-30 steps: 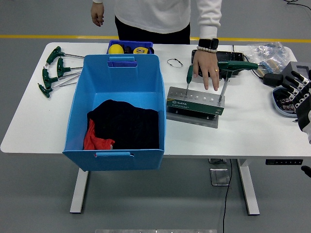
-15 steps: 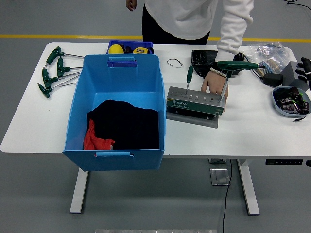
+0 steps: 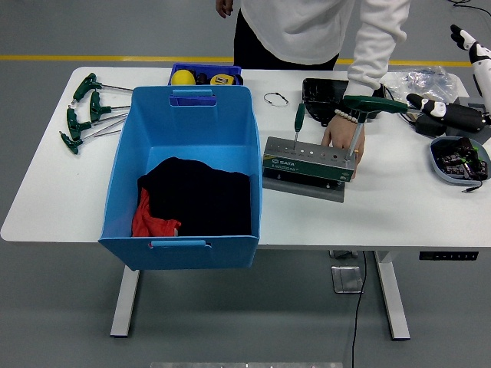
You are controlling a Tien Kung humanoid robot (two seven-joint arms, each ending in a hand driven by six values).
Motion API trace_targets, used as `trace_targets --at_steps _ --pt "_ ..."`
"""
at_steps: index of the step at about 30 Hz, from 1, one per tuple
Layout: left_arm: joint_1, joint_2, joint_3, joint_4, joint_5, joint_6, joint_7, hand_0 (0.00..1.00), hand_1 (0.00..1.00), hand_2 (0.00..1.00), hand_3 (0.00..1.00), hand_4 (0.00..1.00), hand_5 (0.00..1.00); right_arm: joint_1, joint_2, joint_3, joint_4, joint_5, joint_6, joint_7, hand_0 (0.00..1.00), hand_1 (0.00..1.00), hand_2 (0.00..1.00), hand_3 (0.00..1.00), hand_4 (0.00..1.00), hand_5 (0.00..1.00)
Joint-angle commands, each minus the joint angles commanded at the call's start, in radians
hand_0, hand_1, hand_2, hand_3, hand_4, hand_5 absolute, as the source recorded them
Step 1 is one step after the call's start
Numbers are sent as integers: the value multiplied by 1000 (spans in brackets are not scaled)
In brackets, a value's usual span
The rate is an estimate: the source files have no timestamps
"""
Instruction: Lift tool from toolbox,place it in box,lift tool from toolbox,place it in box
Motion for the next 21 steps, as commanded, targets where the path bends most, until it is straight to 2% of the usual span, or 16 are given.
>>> trace_targets --at_steps 3,4,9,10,15,16,21 --pt "-1 0 2 0 -1 0 0 496 477 515 751 802 792 48 -10 -58 -27 -24 8 -21 982 930 968 998 998 525" --pt "-2 0 4 0 -2 0 0 495 476 512 751 802 789 69 -13 -81 -39 -28 14 -31 961 911 914 944 998 518" --pt "-5 0 10 0 -8 0 0 495 476 512 751 802 789 161 -17 -187 -98 -40 49 -62 961 911 914 944 998 518" --pt "-6 0 12 0 -9 0 0 495 476 511 751 802 789 181 -16 -209 -115 -40 53 -63 910 847 842 887 998 539" --pt "-11 2 19 0 -12 0 -1 495 476 511 751 802 789 273 2 -308 -212 -37 89 -65 910 847 842 887 998 539" --pt "-12 2 18 0 -10 0 0 489 475 509 751 804 786 289 5 -327 -230 -40 95 -65 814 733 715 808 998 588" --pt "-14 3 26 0 -16 1 0 489 475 509 751 804 786 370 27 -432 -325 -56 120 -59 814 733 715 808 998 588"
